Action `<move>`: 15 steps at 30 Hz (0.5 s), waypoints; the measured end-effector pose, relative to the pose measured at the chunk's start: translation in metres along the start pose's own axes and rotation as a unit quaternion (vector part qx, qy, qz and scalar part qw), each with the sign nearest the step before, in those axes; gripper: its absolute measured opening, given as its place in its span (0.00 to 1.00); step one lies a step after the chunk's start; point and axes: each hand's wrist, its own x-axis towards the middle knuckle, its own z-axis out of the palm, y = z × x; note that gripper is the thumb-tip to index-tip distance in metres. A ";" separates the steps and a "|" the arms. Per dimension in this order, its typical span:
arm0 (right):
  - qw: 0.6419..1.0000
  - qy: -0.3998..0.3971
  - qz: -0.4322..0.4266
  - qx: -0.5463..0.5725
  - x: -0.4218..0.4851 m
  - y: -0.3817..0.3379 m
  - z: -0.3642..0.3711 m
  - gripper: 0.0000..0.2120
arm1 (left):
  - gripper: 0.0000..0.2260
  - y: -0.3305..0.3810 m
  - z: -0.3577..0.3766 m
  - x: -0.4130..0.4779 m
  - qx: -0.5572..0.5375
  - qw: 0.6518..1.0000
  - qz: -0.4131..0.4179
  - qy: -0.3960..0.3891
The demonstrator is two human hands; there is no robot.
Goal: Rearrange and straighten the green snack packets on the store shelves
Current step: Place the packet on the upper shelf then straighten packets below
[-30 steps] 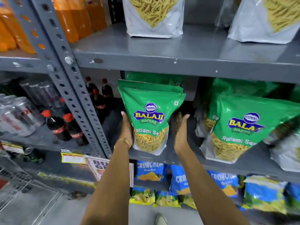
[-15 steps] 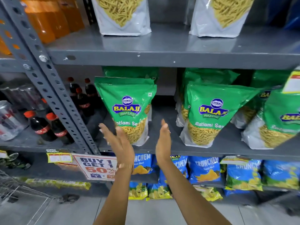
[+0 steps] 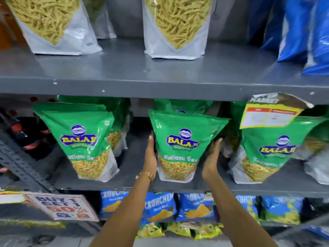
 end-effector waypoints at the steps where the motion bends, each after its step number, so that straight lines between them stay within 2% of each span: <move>1: 0.992 -0.051 -0.033 -0.108 0.009 -0.006 0.012 0.25 | 0.21 0.000 0.006 0.003 -0.010 1.000 -0.010 0.002; 2: 0.982 -0.126 -0.017 -0.139 0.017 -0.001 0.015 0.24 | 0.21 -0.001 0.010 0.004 -0.021 1.000 -0.018 -0.005; 4: 0.966 -0.218 0.108 -0.089 0.024 0.012 0.017 0.23 | 0.22 -0.006 0.011 0.006 -0.040 0.998 -0.043 -0.010; 5: 0.957 -0.235 0.161 -0.057 0.023 0.016 0.020 0.23 | 0.22 -0.010 0.008 0.008 -0.047 0.998 -0.047 -0.001; 7: 0.949 -0.251 0.183 -0.055 0.027 0.024 0.023 0.22 | 0.22 -0.013 0.004 0.010 -0.056 0.997 -0.044 0.032; 15: 0.934 -0.293 0.182 -0.087 0.031 0.028 0.022 0.22 | 0.21 -0.015 0.007 0.001 -0.040 0.997 -0.044 0.039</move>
